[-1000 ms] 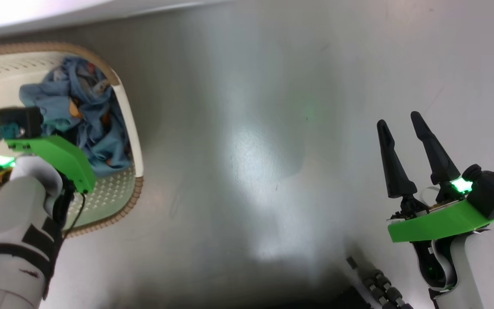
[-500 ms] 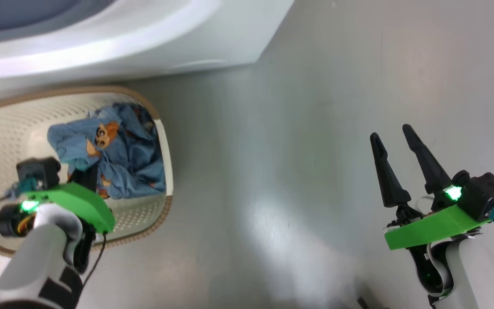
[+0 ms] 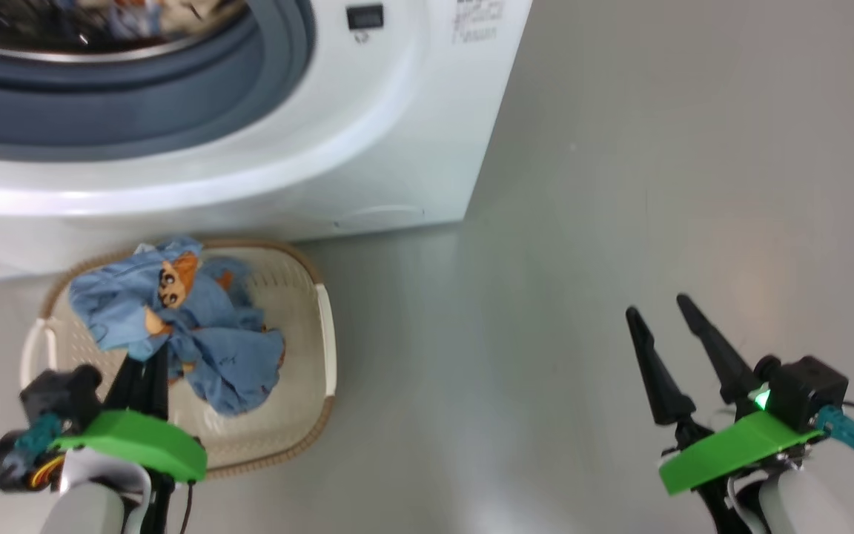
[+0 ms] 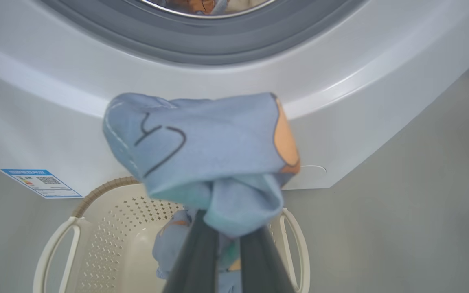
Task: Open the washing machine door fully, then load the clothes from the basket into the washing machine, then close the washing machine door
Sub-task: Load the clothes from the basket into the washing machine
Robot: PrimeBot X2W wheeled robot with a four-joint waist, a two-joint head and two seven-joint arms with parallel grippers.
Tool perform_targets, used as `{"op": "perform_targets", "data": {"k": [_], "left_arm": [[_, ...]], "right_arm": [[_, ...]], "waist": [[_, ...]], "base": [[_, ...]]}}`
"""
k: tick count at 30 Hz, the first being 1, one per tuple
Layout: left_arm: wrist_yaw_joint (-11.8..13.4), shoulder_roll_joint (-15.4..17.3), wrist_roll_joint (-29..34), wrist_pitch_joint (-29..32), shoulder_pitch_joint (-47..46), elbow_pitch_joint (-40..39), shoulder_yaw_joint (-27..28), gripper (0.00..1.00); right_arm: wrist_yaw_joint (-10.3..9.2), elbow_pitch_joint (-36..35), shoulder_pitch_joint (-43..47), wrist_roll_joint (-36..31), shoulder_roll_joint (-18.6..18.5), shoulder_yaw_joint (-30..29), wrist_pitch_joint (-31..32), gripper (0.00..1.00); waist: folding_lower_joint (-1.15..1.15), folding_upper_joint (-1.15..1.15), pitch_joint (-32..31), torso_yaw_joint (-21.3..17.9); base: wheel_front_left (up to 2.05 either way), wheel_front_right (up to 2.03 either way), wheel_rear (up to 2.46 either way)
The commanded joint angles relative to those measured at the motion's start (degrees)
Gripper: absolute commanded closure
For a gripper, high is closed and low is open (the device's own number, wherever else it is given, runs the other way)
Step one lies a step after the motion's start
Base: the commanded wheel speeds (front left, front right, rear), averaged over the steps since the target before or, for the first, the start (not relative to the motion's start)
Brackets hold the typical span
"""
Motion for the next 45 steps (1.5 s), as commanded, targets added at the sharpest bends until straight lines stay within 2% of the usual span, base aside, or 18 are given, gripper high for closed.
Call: {"op": "perform_targets", "data": {"k": [1, 11, 24, 45], "left_arm": [[0.34, 1.11, 1.4, -0.77, 2.45, -3.6, 3.45, 1.0], [-0.07, -1.32, 8.72, -0.77, 12.79, -17.9, 11.55, 1.0], [-1.19, -5.31, 12.24, -0.77, 25.41, -25.35, 16.64, 1.0], [-1.05, -7.01, 13.89, -0.78, 28.93, -27.0, 18.64, 1.0]], "right_arm": [[0.16, -0.68, 2.29, 0.84, -0.21, 1.69, -0.28, 0.0], [0.16, -0.34, 5.87, 0.51, 0.17, 2.39, -0.28, 0.0], [0.16, -1.46, 9.22, -1.0, -0.21, 2.57, -0.28, 0.0], [0.16, -1.35, 9.83, -7.53, 0.73, -2.92, -0.28, 0.0]], "waist": [[0.0, 0.0, -6.79, 1.22], [0.0, 0.0, -16.38, 0.52], [0.0, 0.0, -25.32, -0.9], [0.0, 0.0, -26.18, -0.59]], "base": [[0.0, 0.0, 0.0], [0.0, 0.0, 0.0], [0.0, 0.0, 0.0], [0.0, 0.0, 0.0]]}}
